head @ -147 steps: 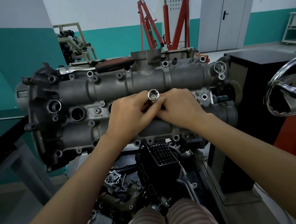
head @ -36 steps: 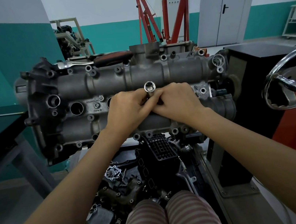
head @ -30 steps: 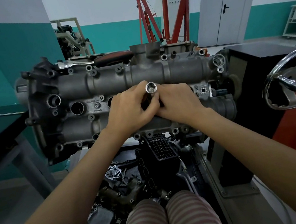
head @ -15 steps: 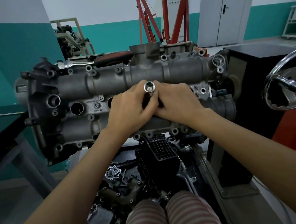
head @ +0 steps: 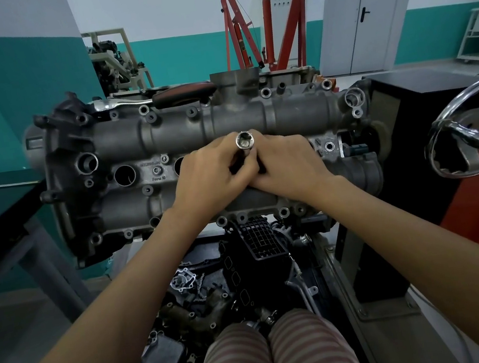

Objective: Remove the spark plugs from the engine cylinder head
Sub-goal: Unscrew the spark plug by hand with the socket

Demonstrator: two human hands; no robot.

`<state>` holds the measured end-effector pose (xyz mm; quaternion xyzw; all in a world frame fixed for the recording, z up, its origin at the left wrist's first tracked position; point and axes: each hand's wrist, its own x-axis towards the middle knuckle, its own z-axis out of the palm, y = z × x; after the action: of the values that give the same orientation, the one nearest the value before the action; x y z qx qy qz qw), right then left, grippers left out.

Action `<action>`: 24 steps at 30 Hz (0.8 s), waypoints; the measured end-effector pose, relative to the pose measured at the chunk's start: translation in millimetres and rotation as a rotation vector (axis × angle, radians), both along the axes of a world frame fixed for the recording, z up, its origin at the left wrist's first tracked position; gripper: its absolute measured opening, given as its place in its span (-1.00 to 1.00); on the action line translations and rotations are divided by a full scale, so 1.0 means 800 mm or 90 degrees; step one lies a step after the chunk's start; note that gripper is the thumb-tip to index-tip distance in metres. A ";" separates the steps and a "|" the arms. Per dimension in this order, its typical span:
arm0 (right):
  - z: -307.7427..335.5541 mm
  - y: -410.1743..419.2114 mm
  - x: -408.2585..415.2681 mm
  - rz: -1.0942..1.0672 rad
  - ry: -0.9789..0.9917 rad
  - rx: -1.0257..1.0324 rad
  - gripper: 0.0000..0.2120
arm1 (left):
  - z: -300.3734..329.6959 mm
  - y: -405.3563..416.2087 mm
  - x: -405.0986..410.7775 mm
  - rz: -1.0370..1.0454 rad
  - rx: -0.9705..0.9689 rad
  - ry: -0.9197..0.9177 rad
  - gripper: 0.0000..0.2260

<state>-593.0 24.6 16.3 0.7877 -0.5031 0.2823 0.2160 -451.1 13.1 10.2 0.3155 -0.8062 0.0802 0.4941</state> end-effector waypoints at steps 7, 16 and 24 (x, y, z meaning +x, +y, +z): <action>0.000 -0.004 -0.002 -0.036 0.019 0.018 -0.65 | -0.001 -0.006 0.003 0.005 0.010 0.006 -0.55; 0.001 0.001 0.001 -0.020 0.004 0.005 -0.63 | -0.002 -0.003 0.002 -0.001 -0.019 0.010 -0.69; 0.000 -0.002 -0.001 0.003 0.028 -0.005 -0.63 | 0.000 -0.002 0.001 -0.011 0.000 -0.006 -0.74</action>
<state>-593.6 22.7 16.4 0.7939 -0.4954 0.2673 0.2297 -450.2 11.2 9.8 0.3084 -0.8111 0.0772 0.4909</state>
